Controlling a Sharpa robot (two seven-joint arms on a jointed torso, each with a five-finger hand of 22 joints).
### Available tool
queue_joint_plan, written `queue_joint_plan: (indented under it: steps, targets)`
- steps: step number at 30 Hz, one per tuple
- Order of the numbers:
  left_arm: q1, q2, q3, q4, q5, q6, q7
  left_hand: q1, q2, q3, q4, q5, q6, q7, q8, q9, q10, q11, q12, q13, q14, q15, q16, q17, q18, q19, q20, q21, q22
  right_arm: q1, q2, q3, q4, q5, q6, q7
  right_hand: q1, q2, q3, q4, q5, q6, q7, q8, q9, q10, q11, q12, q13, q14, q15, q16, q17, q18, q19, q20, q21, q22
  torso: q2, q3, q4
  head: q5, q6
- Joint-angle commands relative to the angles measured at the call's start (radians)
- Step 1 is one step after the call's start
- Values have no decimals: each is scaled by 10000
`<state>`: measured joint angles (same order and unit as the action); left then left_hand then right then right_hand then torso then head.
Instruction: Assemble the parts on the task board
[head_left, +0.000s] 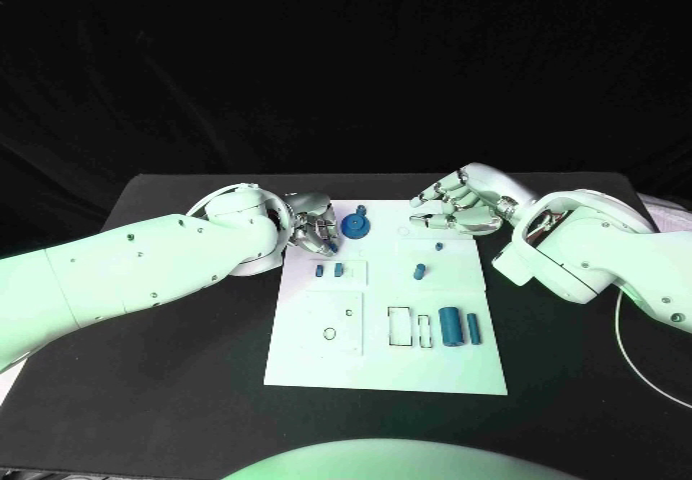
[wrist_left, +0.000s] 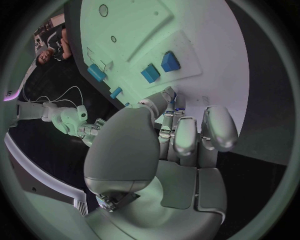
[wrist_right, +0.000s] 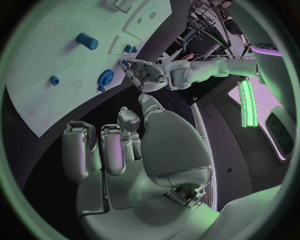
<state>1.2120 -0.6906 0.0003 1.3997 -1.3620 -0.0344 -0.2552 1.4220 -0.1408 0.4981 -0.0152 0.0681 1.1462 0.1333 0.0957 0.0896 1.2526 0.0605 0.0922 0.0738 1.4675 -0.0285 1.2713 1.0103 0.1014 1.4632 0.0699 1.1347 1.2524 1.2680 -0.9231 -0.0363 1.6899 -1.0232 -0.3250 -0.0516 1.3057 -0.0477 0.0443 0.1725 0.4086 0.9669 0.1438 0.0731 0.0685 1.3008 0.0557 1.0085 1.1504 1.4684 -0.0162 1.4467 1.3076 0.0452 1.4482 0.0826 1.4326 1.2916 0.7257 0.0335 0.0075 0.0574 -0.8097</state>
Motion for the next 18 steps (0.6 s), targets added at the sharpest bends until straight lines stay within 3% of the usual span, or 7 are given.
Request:
queue_joint_plan:
  steps: [1,9,12,18]
  targets:
    - [-20,16,-18,-28,-102,308,-118,-88,-6,58,-11,-37,57,40,8,17,41,46,-68,11,113,63,67,14,-134,122,45,34,18,-6,12,0,5,-88,81,93,56,11,-61,11,46,15,12,-22,-6,-49,-7,7,3,571,-53,-57,561,130,-48,3,-60,13,3,-1,3,-4,-4]
    - [-27,88,-19,-97,-71,297,-117,-167,-40,66,-20,-40,-40,74,-85,-25,-49,80,-171,-2,110,84,87,11,-133,108,58,24,23,-6,18,0,10,-88,81,91,56,11,-61,11,46,15,12,-22,-6,-49,-7,7,3,571,-53,-57,561,130,-48,3,-60,13,5,-2,-2,-4,-17]
    - [-31,102,-20,-137,-7,271,-172,-291,-150,121,-29,-29,-553,221,-358,-189,-405,219,-321,-63,93,198,91,-53,-155,98,124,65,73,-6,12,0,13,-88,85,88,56,11,-61,11,46,15,12,-22,-6,-49,-7,7,3,571,-53,-57,561,130,-48,3,-60,13,2,2,3,-10,-29]
    - [-34,100,-21,-197,59,276,-223,-438,-312,182,-46,-37,-1229,248,-363,-273,-867,316,-314,-94,56,274,87,-173,-137,55,212,-29,33,-6,6,0,17,-88,87,84,56,11,-61,11,46,15,12,-22,-6,-49,-7,7,3,571,-53,-57,561,130,-48,3,-60,13,-2,-1,4,-6,-28]
